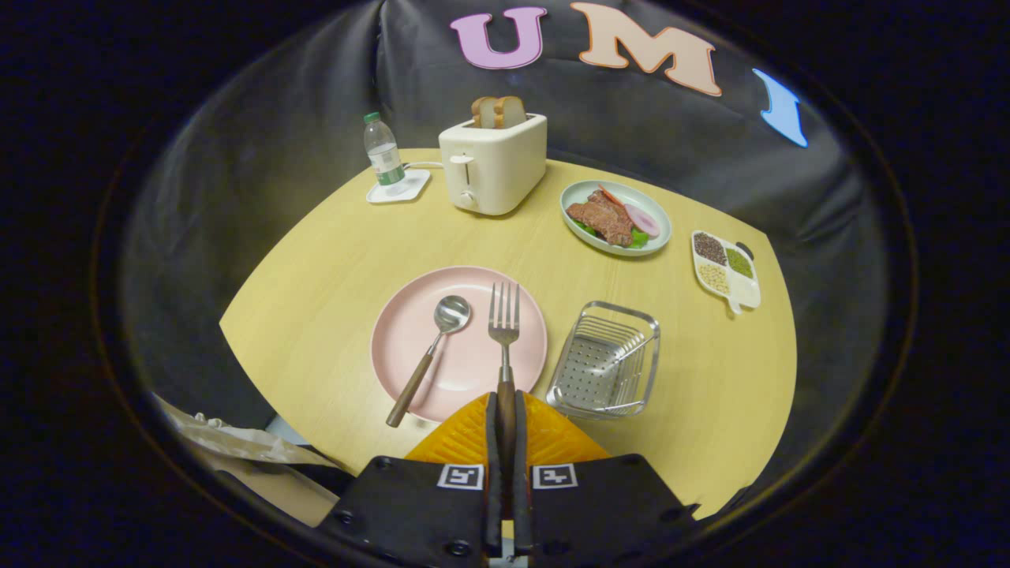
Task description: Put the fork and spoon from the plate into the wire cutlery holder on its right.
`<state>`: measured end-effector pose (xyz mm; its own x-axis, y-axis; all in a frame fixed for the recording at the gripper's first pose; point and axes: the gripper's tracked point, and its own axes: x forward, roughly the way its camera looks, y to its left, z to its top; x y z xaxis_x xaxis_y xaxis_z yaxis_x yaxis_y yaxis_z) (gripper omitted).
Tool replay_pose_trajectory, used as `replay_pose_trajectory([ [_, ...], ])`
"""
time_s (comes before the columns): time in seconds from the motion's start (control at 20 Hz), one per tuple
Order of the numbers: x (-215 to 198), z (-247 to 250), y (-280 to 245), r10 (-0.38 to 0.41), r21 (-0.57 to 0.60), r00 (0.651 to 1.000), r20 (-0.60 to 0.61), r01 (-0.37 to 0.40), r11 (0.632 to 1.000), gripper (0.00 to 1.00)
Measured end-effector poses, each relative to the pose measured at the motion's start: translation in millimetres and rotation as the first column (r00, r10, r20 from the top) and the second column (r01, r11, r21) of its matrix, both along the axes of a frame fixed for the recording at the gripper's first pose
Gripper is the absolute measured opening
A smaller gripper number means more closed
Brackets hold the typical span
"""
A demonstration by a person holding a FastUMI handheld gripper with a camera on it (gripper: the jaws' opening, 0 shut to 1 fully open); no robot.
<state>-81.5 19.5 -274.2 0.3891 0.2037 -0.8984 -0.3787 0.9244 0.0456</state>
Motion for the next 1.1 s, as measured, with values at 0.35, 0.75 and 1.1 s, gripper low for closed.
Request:
replay_pose_trajectory([
  [0.35,12.0,20.2,-38.6,0.042,-0.047,0.999,-0.028,-0.043,0.998,0.09],
  [0.75,9.8,22.4,-77.0,0.077,-0.102,0.992,-0.104,-0.087,0.991,0.09],
  [1.1,9.4,4.5,-82.9,0.1,-0.131,0.97,-0.221,-0.131,0.983,0.09],
])
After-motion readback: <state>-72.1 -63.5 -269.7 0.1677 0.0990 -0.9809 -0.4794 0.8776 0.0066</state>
